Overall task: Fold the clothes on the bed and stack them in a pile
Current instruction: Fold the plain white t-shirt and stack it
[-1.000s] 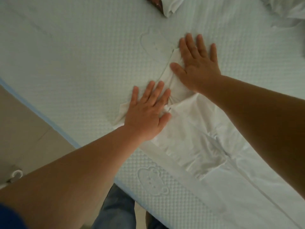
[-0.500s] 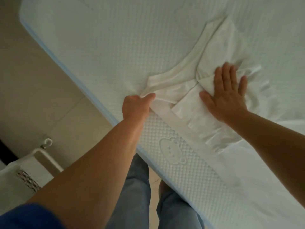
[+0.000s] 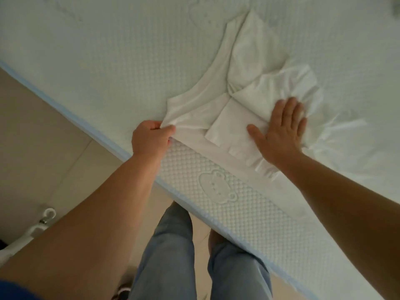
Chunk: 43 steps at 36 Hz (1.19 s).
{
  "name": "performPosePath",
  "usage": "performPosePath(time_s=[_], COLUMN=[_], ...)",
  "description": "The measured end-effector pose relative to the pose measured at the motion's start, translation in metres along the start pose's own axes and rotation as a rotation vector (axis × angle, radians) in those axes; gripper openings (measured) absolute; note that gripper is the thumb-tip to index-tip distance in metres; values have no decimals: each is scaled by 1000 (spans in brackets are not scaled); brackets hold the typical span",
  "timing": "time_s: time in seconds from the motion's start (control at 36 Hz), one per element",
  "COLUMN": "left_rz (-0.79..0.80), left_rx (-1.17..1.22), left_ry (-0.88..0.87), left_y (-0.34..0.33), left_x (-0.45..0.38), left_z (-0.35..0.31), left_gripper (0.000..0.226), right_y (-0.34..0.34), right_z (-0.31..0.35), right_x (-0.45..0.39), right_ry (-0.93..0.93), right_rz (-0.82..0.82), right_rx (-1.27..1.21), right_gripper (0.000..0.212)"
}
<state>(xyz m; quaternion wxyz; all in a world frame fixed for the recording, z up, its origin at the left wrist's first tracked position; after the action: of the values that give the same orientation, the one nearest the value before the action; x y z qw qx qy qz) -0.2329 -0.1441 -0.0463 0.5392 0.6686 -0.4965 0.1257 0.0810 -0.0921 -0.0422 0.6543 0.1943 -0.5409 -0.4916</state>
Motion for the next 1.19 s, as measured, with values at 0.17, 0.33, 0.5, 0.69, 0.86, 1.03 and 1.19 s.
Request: performPosePath(time_s=[0.17, 0.33, 0.5, 0.69, 0.86, 1.03, 1.19], left_rz=[-292, -82, -100, -58, -100, -90, -57], left_rx=[-361, -575, -793, -713, -819, -983, -768], left_ry=[-473, -813, -792, -943, -1029, -903, -1339], left_y=[16, -62, -84, -86, -76, -82, -121], left_x=[60, 85, 32, 33, 32, 30, 120], left_z=[-77, -145, -167, -189, -203, -200, -213], left_gripper=[20, 37, 34, 16, 18, 16, 40], right_y=[26, 28, 30, 39, 36, 33, 29], right_z=[-5, -52, -52, -52, -57, -55, -61], right_x=[30, 69, 53, 27, 29, 37, 44], right_ry=[55, -128, -96, -149, -113, -87, -48], right_rz=[-92, -113, -171, -196, -102, -85, -83], right_rx=[-62, -168, -270, -281, -274, -208, -117], right_gripper=[83, 75, 71, 60, 62, 69, 75])
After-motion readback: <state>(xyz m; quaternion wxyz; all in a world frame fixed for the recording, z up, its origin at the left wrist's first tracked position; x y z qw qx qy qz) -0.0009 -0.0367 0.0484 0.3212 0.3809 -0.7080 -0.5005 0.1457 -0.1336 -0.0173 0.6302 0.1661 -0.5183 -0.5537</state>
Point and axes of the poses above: each hand's wrist, its own x-axis away from the middle knuckle, its own y-axis out of the back of the hand, z = x × y, the point moved 10 cm from there along -x, towards the middle knuckle, and after that the axes turned 15 degrees about -x, right-handed, at the moved point
